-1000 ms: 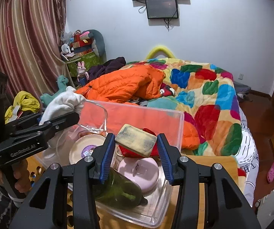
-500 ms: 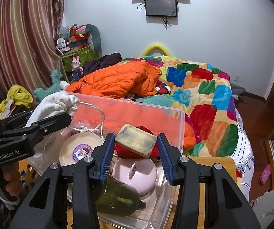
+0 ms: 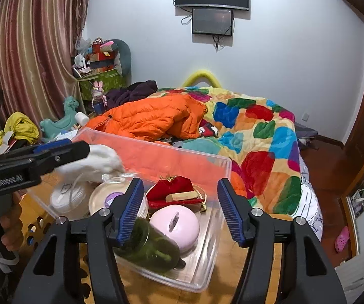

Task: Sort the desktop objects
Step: 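Carry the soap bar and white pouch into the clear box while both tools release, then grasp the blue Max card box with right tool while left tool grasps the green square packet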

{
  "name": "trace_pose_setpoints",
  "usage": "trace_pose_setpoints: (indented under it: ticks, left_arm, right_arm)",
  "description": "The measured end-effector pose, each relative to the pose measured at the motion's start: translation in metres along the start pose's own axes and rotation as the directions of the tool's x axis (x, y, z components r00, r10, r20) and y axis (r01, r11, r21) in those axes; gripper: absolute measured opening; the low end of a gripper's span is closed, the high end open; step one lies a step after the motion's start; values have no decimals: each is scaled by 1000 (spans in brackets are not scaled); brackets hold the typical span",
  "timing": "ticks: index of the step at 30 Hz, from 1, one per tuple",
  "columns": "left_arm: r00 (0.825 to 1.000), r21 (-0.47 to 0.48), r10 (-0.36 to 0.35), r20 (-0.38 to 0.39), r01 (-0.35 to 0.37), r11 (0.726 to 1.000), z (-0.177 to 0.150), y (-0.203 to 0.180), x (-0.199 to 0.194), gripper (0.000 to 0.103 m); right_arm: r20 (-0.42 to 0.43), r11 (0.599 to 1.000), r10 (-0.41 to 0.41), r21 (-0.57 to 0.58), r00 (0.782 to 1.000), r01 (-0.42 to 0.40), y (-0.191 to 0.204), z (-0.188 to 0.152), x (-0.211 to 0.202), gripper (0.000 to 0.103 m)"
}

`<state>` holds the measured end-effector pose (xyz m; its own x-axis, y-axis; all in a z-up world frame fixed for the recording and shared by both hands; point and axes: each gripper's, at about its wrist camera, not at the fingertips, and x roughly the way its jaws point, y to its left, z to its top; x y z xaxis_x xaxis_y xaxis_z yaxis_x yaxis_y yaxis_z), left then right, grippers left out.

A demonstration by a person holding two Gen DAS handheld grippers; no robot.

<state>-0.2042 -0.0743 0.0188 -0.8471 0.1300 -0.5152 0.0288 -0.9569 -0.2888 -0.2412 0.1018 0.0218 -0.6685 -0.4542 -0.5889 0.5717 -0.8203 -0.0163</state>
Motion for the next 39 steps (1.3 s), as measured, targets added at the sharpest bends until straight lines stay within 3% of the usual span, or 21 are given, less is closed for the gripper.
trace_pose_setpoints:
  ticks: [13, 16, 20, 32, 39]
  left_arm:
    - [999, 70, 44, 23, -45, 997, -11, -18, -43, 82]
    - [998, 94, 63, 17, -64, 993, -19, -22, -53, 82]
    - [997, 121, 82, 12, -83, 989, -30, -26, -66, 83]
    - [989, 172, 140, -45, -130, 977, -80, -30, -91, 85]
    - [985, 161, 143, -99, -126, 979, -112, -26, -99, 85]
  right_arm:
    - [34, 1000, 2, -4, 999, -2, 12, -10, -40, 63]
    - [37, 1000, 5, 0, 999, -5, 15, -17, -49, 71]
    - [52, 1000, 5, -5, 999, -5, 20, -25, -62, 72]
    - [82, 1000, 0, -7, 997, 0, 31, -53, -97, 77]
    - [32, 999, 22, 32, 999, -23, 37, -80, -91, 77]
